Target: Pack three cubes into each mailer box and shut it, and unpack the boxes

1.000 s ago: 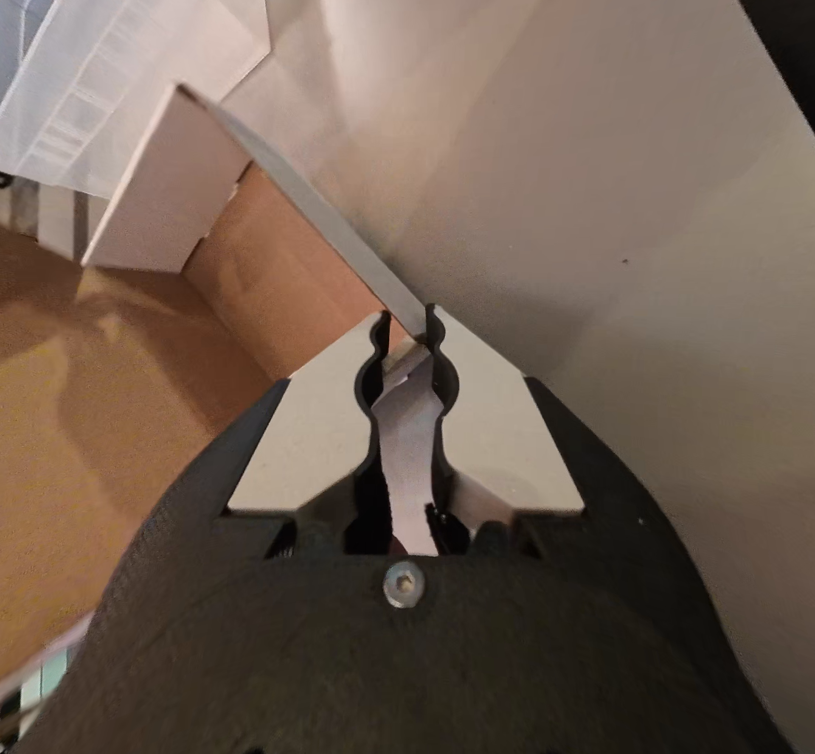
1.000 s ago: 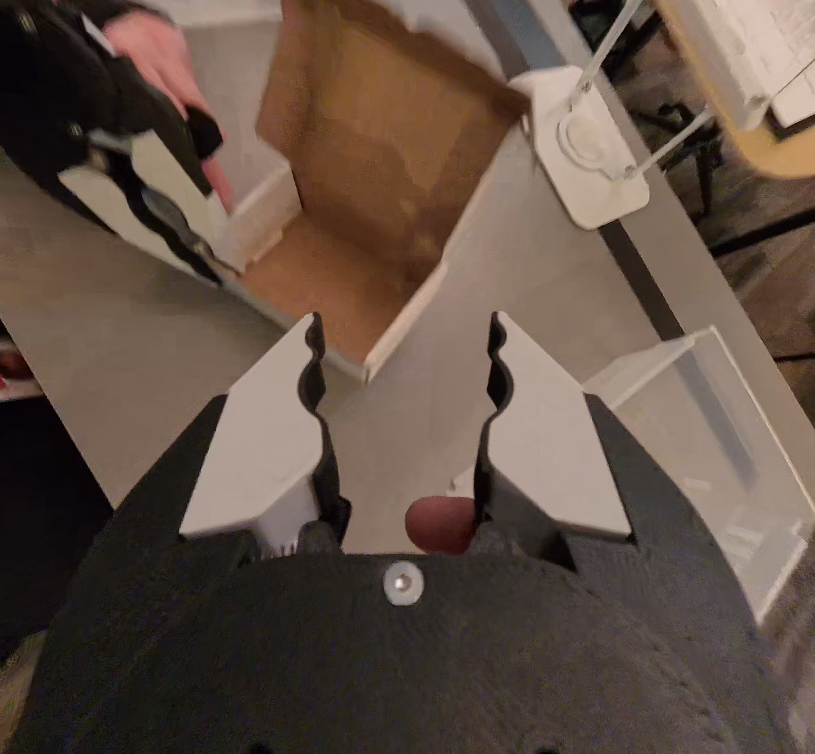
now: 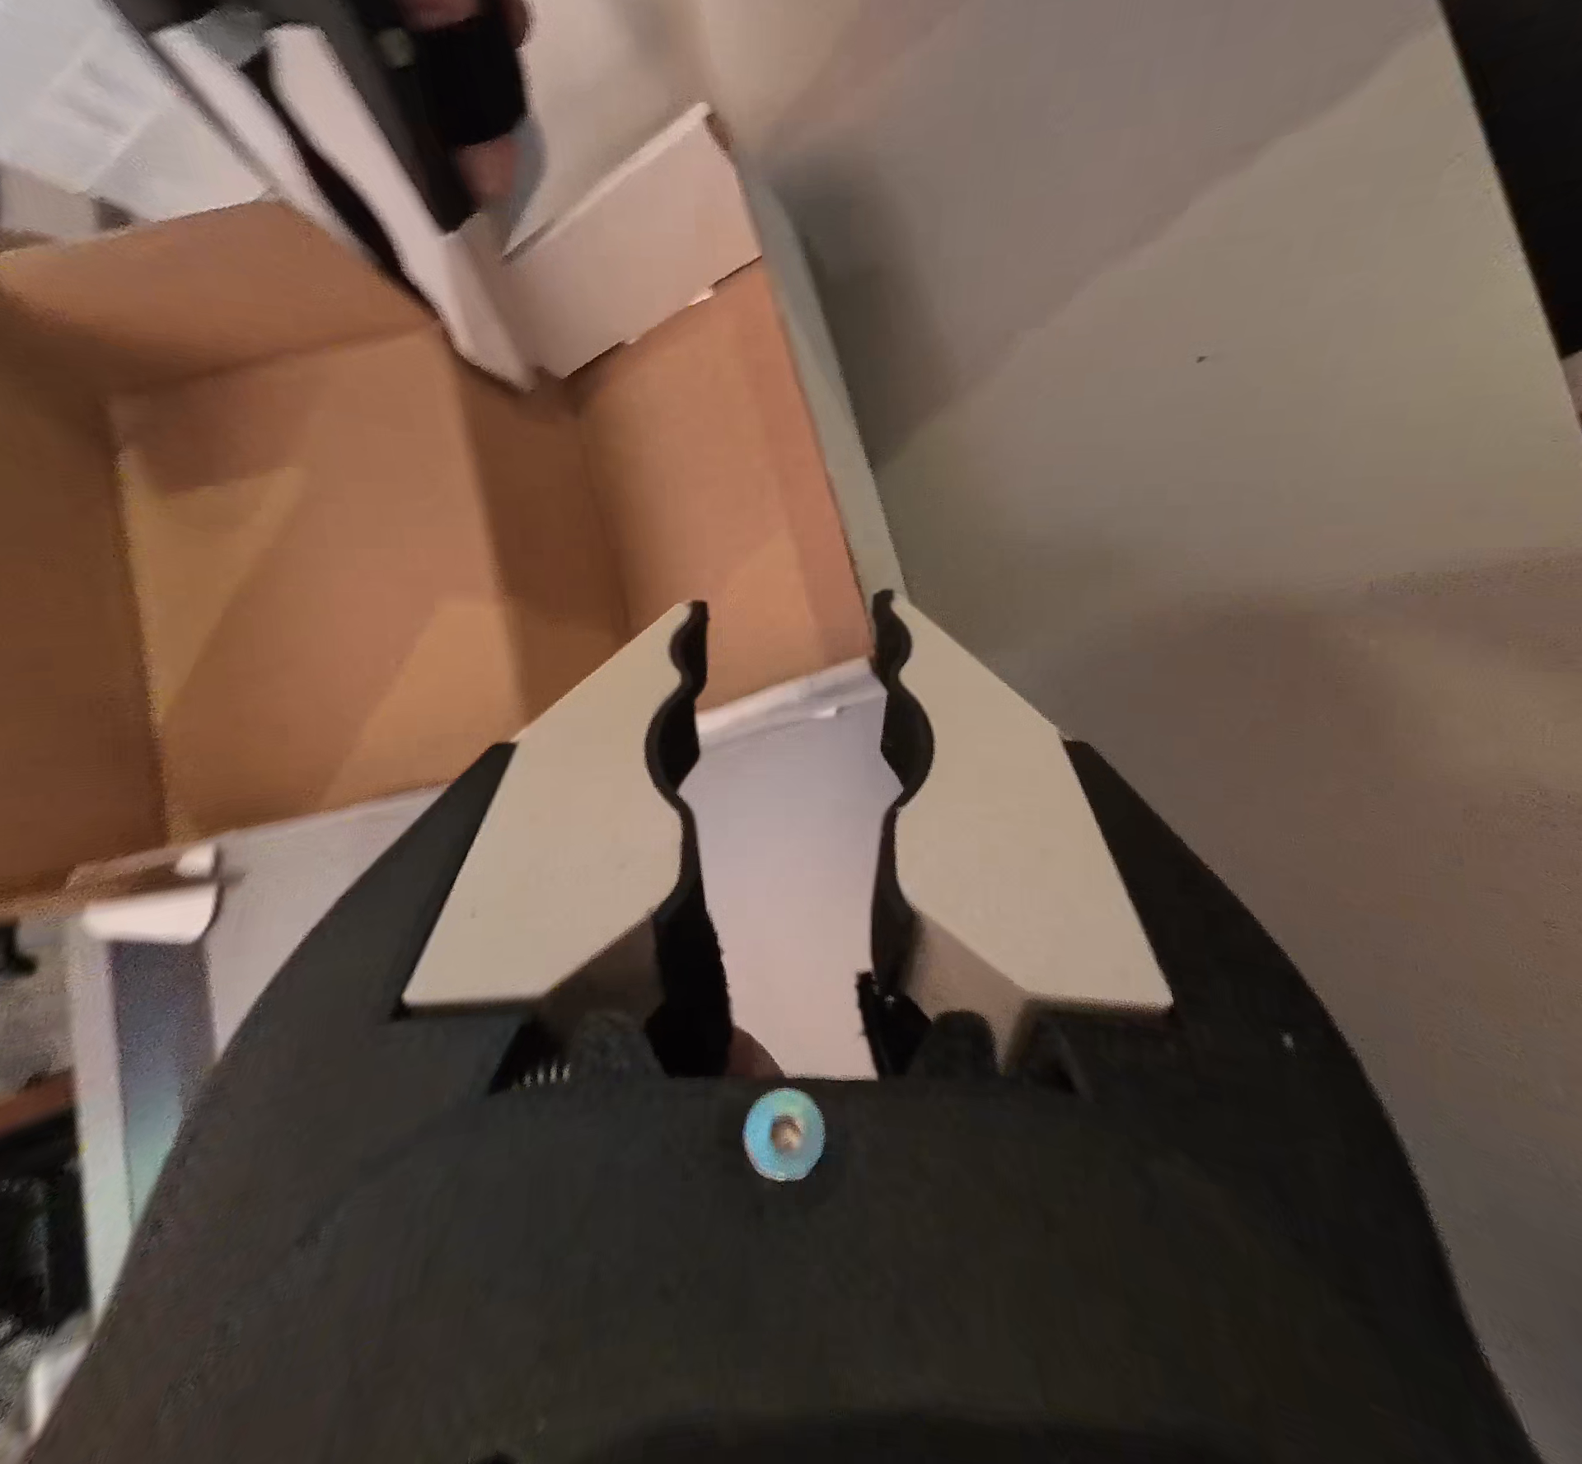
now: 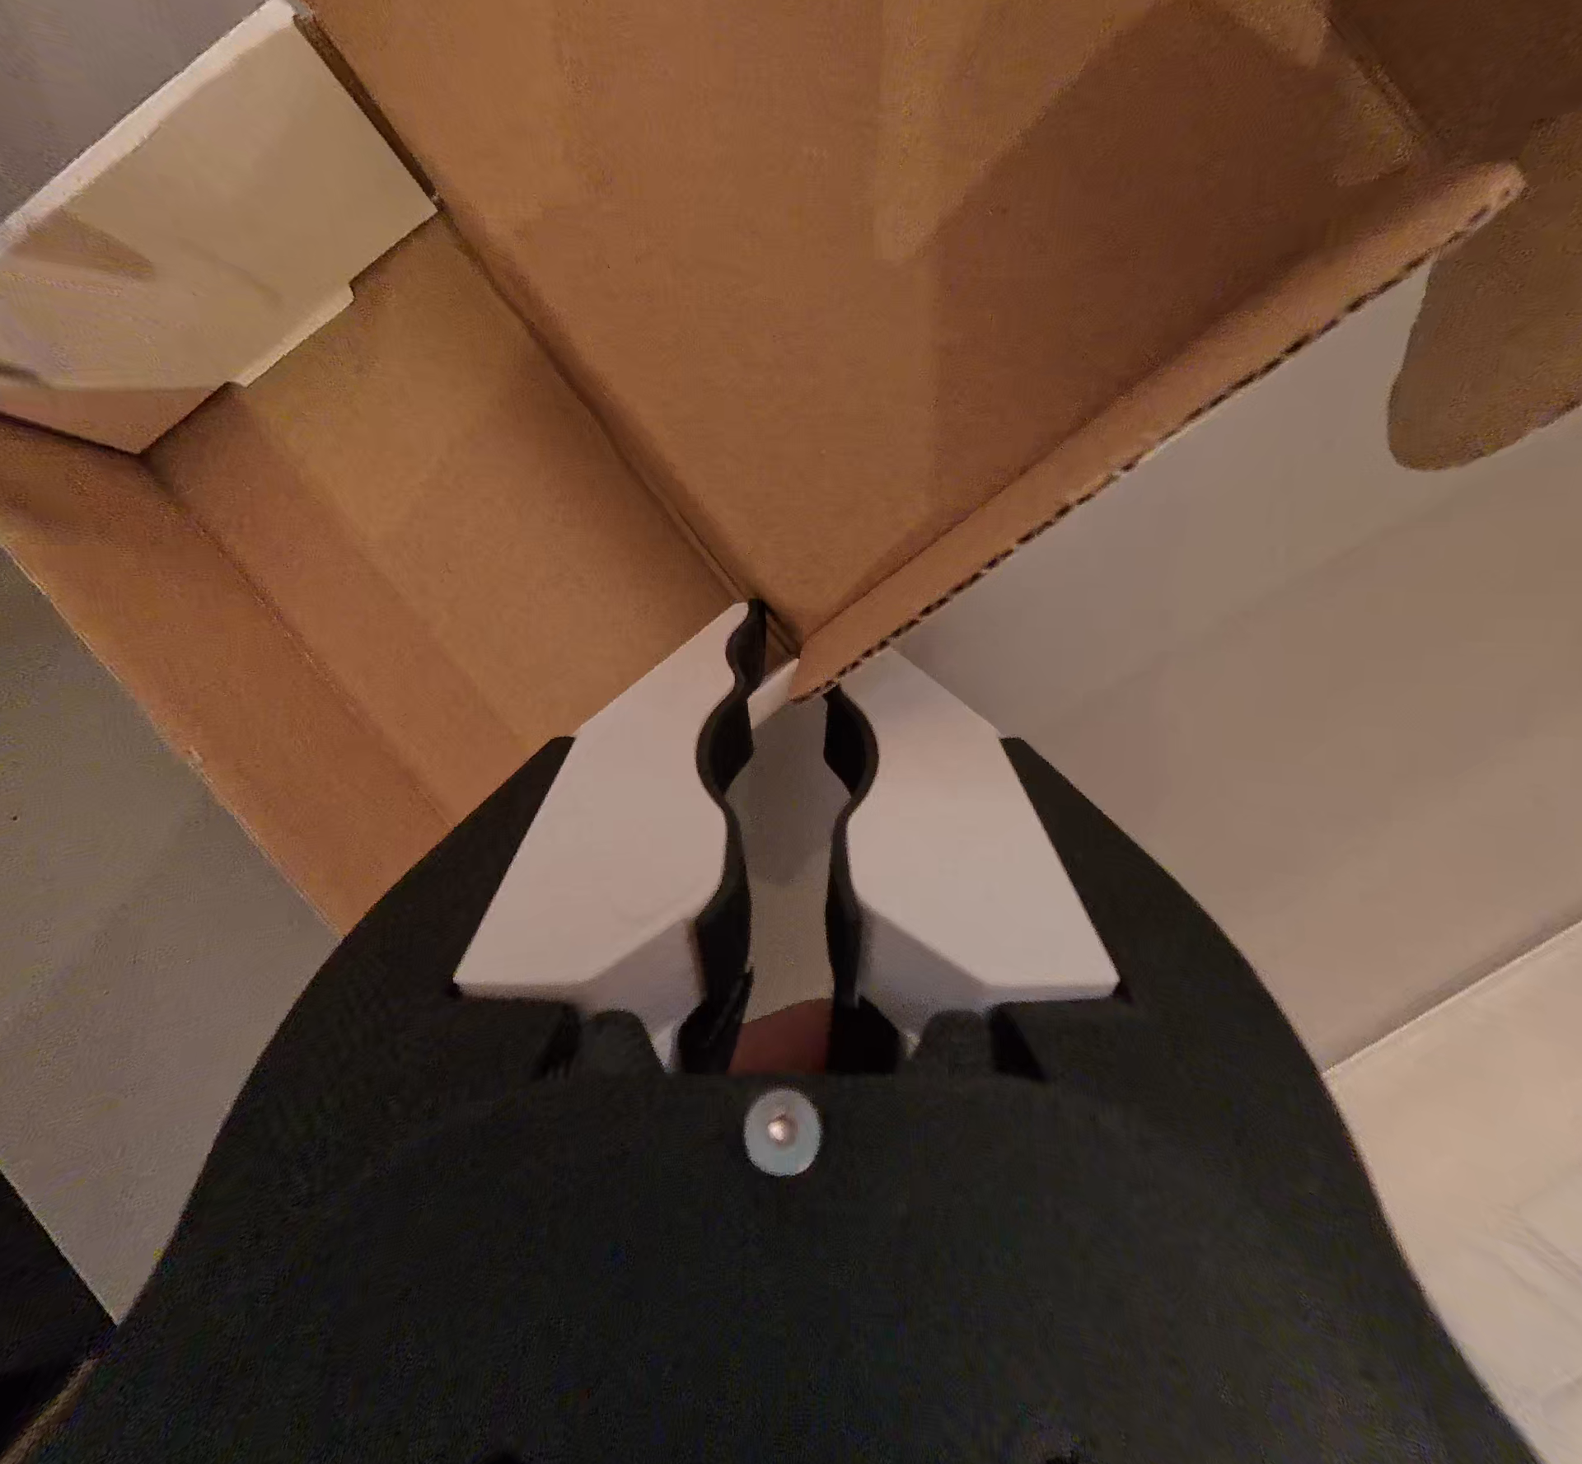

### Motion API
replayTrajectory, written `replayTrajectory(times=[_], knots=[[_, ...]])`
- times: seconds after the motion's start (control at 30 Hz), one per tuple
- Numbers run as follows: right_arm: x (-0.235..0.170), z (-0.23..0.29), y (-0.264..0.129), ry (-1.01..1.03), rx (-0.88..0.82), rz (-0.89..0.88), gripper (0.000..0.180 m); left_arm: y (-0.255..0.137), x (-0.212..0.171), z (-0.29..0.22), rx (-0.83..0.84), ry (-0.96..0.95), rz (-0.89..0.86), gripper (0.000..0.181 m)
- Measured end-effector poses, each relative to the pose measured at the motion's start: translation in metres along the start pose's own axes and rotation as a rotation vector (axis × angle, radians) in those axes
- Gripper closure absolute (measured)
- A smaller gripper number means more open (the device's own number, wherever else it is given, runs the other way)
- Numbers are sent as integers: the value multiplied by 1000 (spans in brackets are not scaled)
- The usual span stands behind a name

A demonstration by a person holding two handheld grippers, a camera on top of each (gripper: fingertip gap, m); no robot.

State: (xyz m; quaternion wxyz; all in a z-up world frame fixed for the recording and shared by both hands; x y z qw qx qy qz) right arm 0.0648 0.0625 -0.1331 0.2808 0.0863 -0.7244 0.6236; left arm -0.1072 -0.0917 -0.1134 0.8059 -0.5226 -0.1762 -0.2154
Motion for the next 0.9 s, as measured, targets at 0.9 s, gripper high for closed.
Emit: replayTrajectory(times=[0.9], knots=[[0, 6, 0, -27, -19, -36, 171, -138, -262, 53, -70, -376, 817, 121]])
Point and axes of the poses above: each gripper's, where its closed fingertips meet, y out along the fingers, x out of its top, z = x × y across the jaws, the point moved 10 cm from there along -y, back along the fingers, and after that the axes turned 3 degrees about -x, right-handed, at the moved point
